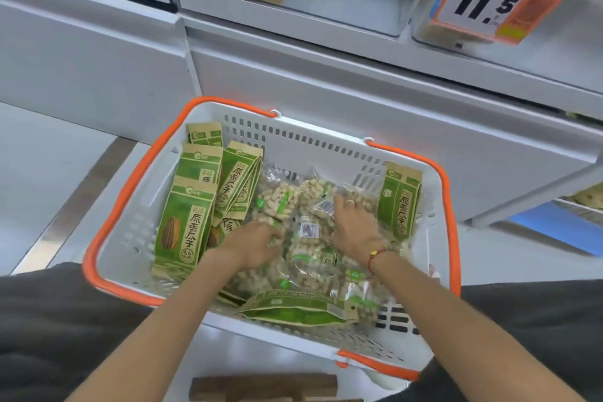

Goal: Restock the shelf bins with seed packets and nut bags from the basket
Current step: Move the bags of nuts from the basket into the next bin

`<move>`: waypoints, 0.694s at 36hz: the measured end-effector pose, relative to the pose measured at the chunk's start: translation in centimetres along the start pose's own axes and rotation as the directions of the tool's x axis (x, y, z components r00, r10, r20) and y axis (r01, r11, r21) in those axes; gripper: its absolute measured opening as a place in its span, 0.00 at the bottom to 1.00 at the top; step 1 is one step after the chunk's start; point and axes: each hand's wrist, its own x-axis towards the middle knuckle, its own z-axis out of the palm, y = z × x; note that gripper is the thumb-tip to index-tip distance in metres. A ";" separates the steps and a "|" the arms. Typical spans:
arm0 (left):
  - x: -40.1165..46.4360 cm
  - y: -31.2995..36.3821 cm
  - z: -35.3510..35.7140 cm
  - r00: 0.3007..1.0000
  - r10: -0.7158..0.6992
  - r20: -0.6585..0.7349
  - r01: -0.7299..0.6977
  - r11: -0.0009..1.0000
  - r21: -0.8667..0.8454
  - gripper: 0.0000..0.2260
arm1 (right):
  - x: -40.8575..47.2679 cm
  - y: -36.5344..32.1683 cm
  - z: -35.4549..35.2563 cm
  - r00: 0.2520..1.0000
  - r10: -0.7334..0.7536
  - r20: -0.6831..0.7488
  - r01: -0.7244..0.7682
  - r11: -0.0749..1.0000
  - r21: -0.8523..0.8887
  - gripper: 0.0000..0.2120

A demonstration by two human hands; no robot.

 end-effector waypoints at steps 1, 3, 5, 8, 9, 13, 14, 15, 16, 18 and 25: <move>0.0 0.0 -0.2 1.000 -0.020 0.011 0.021 0.998 -0.057 0.17 | 0.1 0.5 -0.9 0.999 -0.016 0.039 0.013 0.997 0.078 0.28; 0.3 0.1 -0.7 0.998 -0.056 0.012 0.058 0.979 -0.196 0.16 | 0.3 1.9 -3.2 0.986 -0.019 0.166 -0.029 0.959 0.281 0.23; 0.4 0.3 -1.2 0.997 -0.080 -0.001 0.075 0.931 -0.357 0.14 | 0.2 3.4 -5.6 0.928 -0.052 0.369 -0.187 0.791 0.582 0.19; 0.0 1.7 -2.3 0.996 -0.093 0.010 0.082 0.804 -0.588 0.17 | -0.6 4.7 -7.9 0.776 -0.287 0.561 -0.510 0.239 0.827 0.13; -0.3 2.4 -2.8 0.994 -0.100 0.034 0.097 0.742 -0.664 0.20 | -0.9 4.8 -8.1 0.761 -0.346 0.548 -0.553 0.096 0.828 0.12; -1.5 4.0 -3.8 0.993 -0.065 0.095 0.114 0.472 -0.874 0.10 | -1.4 3.8 -6.9 0.789 -0.414 0.453 -0.562 -0.189 0.805 0.19; -1.7 4.2 -4.0 0.995 -0.058 0.085 0.102 0.432 -0.896 0.10 | -1.5 3.4 -6.6 0.794 -0.417 0.442 -0.561 -0.222 0.798 0.21; -1.8 4.4 -4.1 0.996 -0.063 0.069 0.088 0.399 -0.913 0.13 | -1.6 3.0 -6.4 0.801 -0.414 0.433 -0.553 -0.232 0.800 0.23; -1.8 4.5 -4.0 0.995 -0.091 0.044 0.076 0.380 -0.922 0.16 | -1.7 2.6 -6.3 0.814 -0.398 0.423 -0.529 -0.210 0.822 0.24; -1.8 4.8 -4.1 0.987 -0.162 -0.014 0.046 0.358 -0.933 0.18 | -2.0 1.8 -6.2 0.847 -0.351 0.398 -0.449 -0.073 0.891 0.25; -2.5 4.2 -5.2 0.972 -0.213 -0.095 -0.025 0.309 -0.951 0.31 | -1.6 -0.1 -7.2 0.957 -0.114 0.265 -0.249 0.135 0.959 0.26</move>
